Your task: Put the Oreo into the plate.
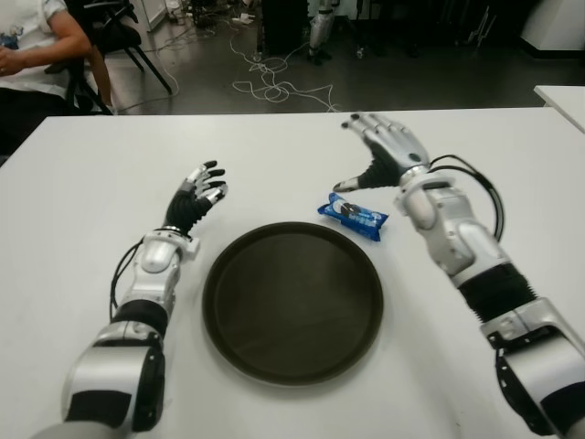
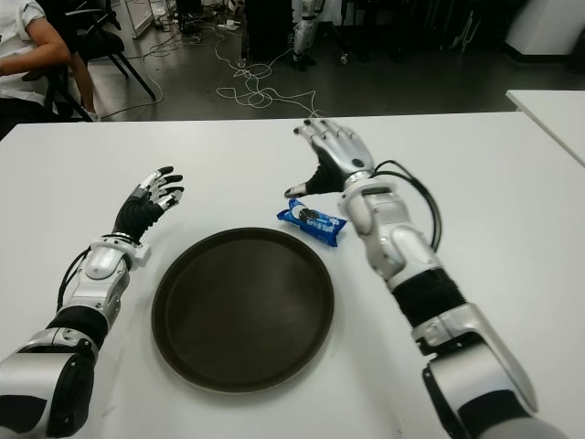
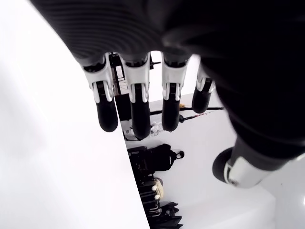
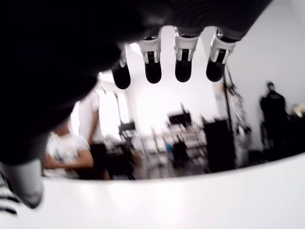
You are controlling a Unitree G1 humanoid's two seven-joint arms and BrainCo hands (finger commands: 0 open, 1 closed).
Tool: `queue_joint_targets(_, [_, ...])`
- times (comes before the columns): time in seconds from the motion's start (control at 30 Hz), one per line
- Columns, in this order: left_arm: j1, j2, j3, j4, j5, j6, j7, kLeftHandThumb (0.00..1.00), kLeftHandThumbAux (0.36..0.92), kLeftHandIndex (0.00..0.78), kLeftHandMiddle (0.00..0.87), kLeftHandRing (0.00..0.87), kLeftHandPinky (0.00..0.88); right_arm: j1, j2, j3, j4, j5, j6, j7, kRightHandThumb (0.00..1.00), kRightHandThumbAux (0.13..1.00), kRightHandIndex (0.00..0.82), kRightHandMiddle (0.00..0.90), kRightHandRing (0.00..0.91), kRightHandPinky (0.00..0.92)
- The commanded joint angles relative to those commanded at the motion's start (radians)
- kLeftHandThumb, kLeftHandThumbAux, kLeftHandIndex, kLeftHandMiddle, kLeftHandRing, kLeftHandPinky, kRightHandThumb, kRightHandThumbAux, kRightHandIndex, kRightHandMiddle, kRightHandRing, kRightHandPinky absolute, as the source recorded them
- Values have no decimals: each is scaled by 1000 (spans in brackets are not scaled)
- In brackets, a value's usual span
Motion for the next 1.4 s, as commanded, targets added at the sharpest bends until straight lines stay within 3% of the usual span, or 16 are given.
queue_joint_targets(0.37, [8,-2,-2,-14,-1,-6,-8,75,597,101,188,181,197,-10,51,57,-26,-77,210,97,0,630,141,152,178,214])
queue_joint_targets(0.63, [9,-3,-3,-16,2,-3,4,76,599,101,186,176,186,-22,69,105,-19,-132,307,135,0,624,168,181,224,283])
queue_joint_targets(1.03, [9,2,-7,-9,6,-14,-1,72,586,102,191,189,216,-60,67,156,43,-194,384,166,0,639,198,220,268,331])
queue_joint_targets(1.4, [8,2,-6,-9,5,-18,-1,75,605,105,190,183,204,-77,69,166,70,-189,409,175,0,641,202,228,286,370])
